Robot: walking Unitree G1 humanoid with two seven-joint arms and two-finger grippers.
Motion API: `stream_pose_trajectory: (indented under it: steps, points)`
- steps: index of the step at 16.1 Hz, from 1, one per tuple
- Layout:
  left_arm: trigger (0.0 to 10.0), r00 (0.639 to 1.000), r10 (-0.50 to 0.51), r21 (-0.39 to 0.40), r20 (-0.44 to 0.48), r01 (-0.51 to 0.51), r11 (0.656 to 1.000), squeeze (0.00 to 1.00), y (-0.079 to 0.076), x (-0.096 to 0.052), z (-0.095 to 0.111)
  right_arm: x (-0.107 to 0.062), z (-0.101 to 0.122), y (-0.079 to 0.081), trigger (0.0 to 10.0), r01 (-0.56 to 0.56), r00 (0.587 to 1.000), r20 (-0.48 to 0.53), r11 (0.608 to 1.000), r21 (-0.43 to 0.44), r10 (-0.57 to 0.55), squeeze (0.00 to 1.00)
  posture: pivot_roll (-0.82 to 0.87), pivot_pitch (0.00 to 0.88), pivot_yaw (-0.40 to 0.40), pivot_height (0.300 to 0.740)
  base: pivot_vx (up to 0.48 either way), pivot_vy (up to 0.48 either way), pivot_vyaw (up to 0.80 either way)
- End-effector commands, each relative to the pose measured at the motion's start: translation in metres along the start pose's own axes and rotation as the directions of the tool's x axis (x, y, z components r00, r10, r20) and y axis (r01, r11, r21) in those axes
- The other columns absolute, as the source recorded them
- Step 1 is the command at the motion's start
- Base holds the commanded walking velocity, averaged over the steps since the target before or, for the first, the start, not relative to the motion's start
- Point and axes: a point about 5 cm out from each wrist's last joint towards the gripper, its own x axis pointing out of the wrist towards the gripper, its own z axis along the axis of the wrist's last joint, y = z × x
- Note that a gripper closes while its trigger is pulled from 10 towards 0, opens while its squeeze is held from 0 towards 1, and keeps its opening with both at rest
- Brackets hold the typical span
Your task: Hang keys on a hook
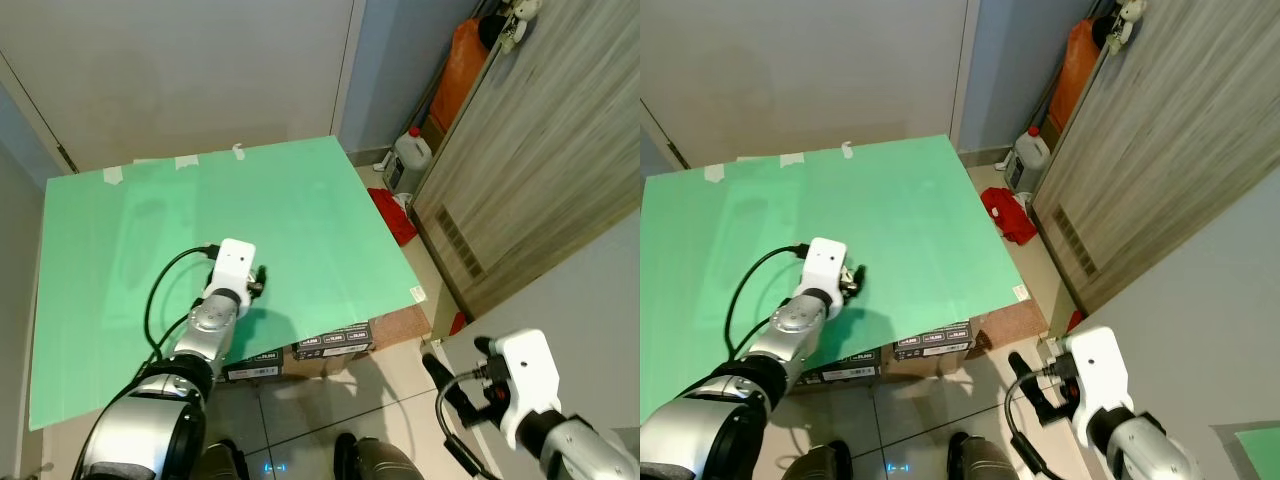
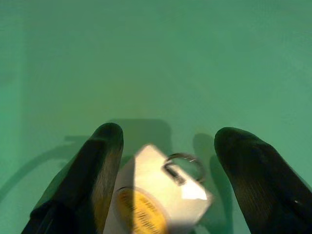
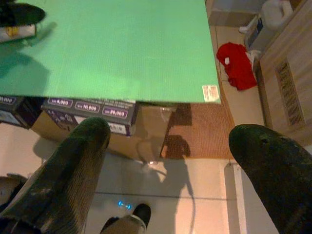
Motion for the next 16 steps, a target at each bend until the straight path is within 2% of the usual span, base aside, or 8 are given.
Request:
stream_pose_trajectory:
  steps: [1, 4, 7, 8, 13, 16]
  points:
    - [10.0, 1.000, -0.027, 0.011, -0.016, 0.027, 1.000, 0.00, -0.006, 0.000, -0.001, -0.003, -0.001, -0.001, 10.0, 0.010, 1.000, -0.002, 1.000, 0.010, -0.010, 0.00, -0.36, 0.203, -0.089, 0.732, 0.000, 0.000, 0.00]
    - [10.0, 0.999, -0.041, 0.051, -0.024, 0.043, 0.998, 0.00, -0.009, 0.002, 0.003, -0.007, 0.000, -0.003, 10.0, 0.020, 1.000, -0.001, 1.000, 0.006, -0.020, 0.00, -0.38, 0.207, -0.087, 0.732, 0.000, 0.000, 0.00]
    - [10.0, 0.998, -0.045, 0.053, -0.049, 0.048, 0.997, 0.00, -0.008, 0.003, 0.001, -0.014, 0.000, -0.003, 10.0, 0.031, 0.999, -0.012, 0.999, 0.006, -0.031, 0.00, -0.40, 0.221, -0.091, 0.732, 0.000, 0.000, 0.00]
    - [0.0, 0.996, -0.058, 0.046, -0.064, 0.061, 0.997, 0.00, -0.009, 0.002, -0.002, -0.017, -0.001, -0.003, 10.0, 0.033, 0.999, -0.020, 0.999, 0.005, -0.033, 0.00, -0.41, 0.231, -0.094, 0.732, 0.000, 0.000, 0.00]
    - [0.0, 0.991, -0.070, 0.011, -0.114, 0.072, 0.997, 0.00, -0.012, 0.000, -0.012, -0.026, -0.004, -0.004, 10.0, 0.035, 0.998, -0.049, 0.999, 0.001, -0.034, 0.00, -0.42, 0.252, -0.108, 0.732, 0.000, 0.000, 0.00]
    - [0.0, 0.993, -0.055, -0.007, -0.103, 0.055, 0.998, 0.00, -0.011, -0.001, -0.012, -0.026, -0.005, -0.003, 10.0, 0.032, 0.998, -0.057, 0.999, 0.003, -0.032, 0.00, -0.41, 0.254, -0.105, 0.732, 0.000, 0.000, 0.00]
